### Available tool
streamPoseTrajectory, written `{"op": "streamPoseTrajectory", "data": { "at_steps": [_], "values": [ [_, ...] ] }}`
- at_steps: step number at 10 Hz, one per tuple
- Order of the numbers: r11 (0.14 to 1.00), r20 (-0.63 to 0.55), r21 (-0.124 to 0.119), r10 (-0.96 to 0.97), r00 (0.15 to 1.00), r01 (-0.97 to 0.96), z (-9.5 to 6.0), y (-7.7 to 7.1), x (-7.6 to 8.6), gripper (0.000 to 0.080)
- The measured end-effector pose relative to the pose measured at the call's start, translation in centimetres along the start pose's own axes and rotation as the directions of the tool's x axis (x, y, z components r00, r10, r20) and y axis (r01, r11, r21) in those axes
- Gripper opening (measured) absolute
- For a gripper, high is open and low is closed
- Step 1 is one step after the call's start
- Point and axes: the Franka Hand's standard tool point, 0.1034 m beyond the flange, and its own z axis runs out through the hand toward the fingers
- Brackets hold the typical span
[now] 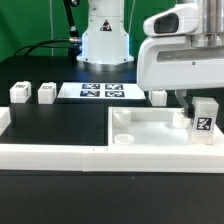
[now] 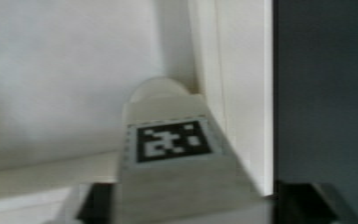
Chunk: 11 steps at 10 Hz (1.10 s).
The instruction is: Assemble square table
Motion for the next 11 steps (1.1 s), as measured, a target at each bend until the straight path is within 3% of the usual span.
{"op": "streamPoseTrajectory", "data": {
  "at_steps": [3, 5, 6, 7, 9, 10, 11],
  "values": [
    [0.966, -0.001, 0.000, 0.260, 0.966, -0.260, 0.02, 0.24, 0.09, 0.0295],
    [0.825, -0.009, -0.005, 0.564, 0.825, -0.564, -0.02, 0.39, 0.15, 0.0295],
    [0.718, -0.006, -0.003, 0.696, 0.718, -0.696, 0.06, 0.43, 0.11, 0.0295],
    [0.554, 0.008, -0.001, 0.833, 0.554, -0.833, 0.07, 0.47, 0.06, 0.0295],
    [0.300, 0.052, -0.001, 0.953, 0.299, -0.954, 0.07, 0.42, 0.02, 0.0295],
    [0.122, 0.081, -0.002, 0.989, 0.122, -0.993, 0.12, 0.39, 0.02, 0.0295],
    [0.071, 0.086, -0.007, 0.994, 0.070, -0.997, 0.15, 0.40, -0.05, 0.0295]
  ]
}}
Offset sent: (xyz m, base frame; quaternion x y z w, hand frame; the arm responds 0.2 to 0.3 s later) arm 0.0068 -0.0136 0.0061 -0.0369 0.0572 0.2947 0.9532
